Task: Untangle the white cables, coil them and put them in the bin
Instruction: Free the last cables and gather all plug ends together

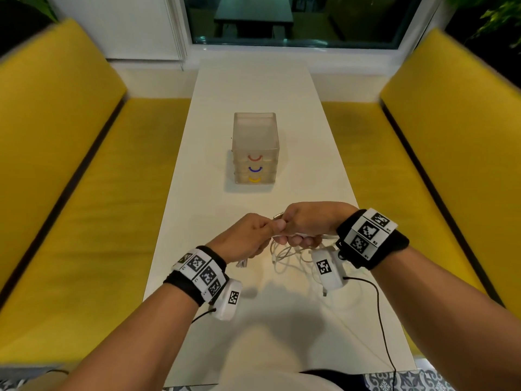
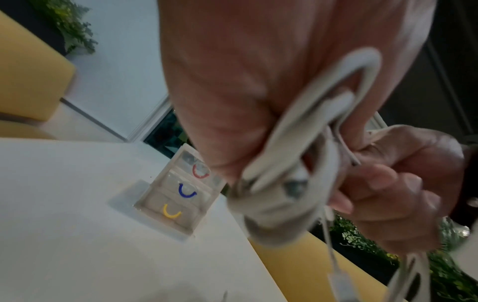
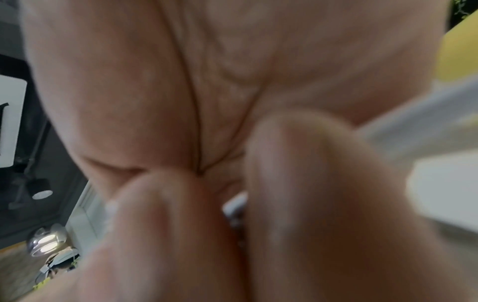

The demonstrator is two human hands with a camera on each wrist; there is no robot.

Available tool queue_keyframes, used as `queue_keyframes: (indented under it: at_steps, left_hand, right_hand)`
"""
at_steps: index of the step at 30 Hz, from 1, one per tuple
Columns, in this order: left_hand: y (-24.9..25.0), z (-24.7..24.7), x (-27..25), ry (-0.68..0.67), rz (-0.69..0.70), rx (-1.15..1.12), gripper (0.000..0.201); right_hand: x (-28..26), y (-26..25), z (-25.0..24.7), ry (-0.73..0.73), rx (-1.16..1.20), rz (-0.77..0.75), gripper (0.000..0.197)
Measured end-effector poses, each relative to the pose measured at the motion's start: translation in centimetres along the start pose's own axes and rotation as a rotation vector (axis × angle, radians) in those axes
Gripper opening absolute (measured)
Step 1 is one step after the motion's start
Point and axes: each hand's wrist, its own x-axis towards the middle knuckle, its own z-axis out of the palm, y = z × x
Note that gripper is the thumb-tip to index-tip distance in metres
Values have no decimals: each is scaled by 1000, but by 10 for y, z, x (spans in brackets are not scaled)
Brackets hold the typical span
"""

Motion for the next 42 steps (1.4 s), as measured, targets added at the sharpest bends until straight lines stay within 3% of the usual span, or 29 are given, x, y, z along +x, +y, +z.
queue_keyframes:
  at_steps: [5,10,15,17,19,21,25,30,35,37,39,42]
  left_hand:
    - [7,-11,-2,-86,-69,103,52]
    - [11,-15,-3,-157,-97,147,36]
    - [13,-10,-3,-161,-112,101,55]
    - [9,-10,-3,-138,-114,61,48]
    - [3,-13,-2,-92,-137,9,33]
    - [-4,-18,-1,-42,-154,-23,40]
    - [-8,-27,-6,91,-113,-112,27]
    - [-27,-38,-7,314,-112,-327,27]
    - [-35,-21,15,724,-154,-322,33]
    - [-35,-14,26,870,-166,-254,36]
    - [-30,-9,35,924,-160,-289,38]
    - [-21,-2,40,924,-151,-472,41]
  right_hand:
    - [0,0,0,-53,61,-1,23]
    - [3,5,-2,-87,120,6,28]
    - [3,12,-9,-84,185,-45,37]
    - [3,15,-12,-55,168,-51,40]
    - [1,20,-17,-12,137,-41,40]
    - [-1,29,-22,11,129,-45,40]
    - [-5,51,-31,33,134,13,42]
    - [-3,70,-22,117,375,-59,35]
    - [13,60,17,261,746,-225,39]
    - [22,48,35,357,821,-278,31]
    - [32,36,52,537,723,-321,29]
    - [49,25,72,804,316,-393,34]
